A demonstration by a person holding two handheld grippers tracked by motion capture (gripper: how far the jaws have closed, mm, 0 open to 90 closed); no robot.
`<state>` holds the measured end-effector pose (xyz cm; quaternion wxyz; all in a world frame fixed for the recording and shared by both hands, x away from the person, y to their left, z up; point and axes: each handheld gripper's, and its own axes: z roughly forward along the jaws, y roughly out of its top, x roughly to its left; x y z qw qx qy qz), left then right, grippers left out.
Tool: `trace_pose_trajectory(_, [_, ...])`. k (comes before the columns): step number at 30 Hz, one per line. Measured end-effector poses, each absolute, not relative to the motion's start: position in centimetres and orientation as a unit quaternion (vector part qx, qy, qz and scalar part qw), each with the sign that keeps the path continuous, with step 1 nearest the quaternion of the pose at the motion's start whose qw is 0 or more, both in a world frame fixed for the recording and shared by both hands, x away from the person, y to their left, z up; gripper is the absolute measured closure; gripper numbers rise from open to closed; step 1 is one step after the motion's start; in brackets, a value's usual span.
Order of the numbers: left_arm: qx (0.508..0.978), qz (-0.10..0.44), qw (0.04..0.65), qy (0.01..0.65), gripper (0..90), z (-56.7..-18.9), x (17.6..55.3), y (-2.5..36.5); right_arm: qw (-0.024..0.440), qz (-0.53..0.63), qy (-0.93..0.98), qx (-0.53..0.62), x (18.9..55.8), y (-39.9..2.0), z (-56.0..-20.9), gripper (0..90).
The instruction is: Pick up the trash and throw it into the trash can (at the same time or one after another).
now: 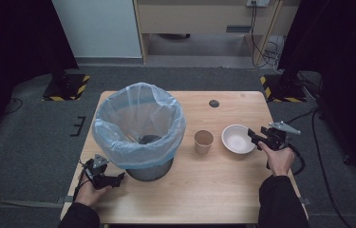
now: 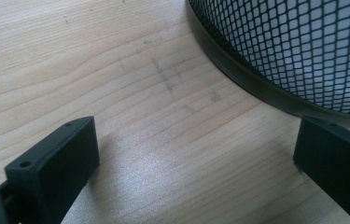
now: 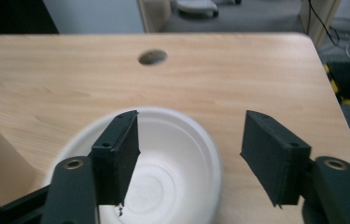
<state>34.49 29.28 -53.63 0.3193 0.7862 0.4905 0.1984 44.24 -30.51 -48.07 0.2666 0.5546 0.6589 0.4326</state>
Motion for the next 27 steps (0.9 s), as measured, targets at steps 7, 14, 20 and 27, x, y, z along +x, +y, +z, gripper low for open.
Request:
trace_pose_trajectory(7, [0.786, 0.198, 0.319, 0.491, 0.0, -53.6, 34.5, 29.3, 0.243, 0.400, 0.673, 0.573, 44.7, -30.6, -50.2, 41.8])
trace_pose_trajectory(14, [0.786, 0.198, 0.319, 0.490, 0.0, -53.6, 34.5, 29.3, 0.212, 0.377, 0.684, 0.588, 44.9, -30.5, -51.8, 50.4])
trace_pose_trajectory(20, [0.786, 0.198, 0.319, 0.490, 0.0, -53.6, 34.5, 29.3, 0.201, 0.359, 0.696, 0.588, 44.7, -30.3, -51.9, 67.0])
trace_pose_trajectory(27, [0.786, 0.198, 0.319, 0.491, 0.0, -53.6, 34.5, 29.3, 0.193, 0.364, 0.694, 0.590, 44.5, -30.0, -51.4, 76.9])
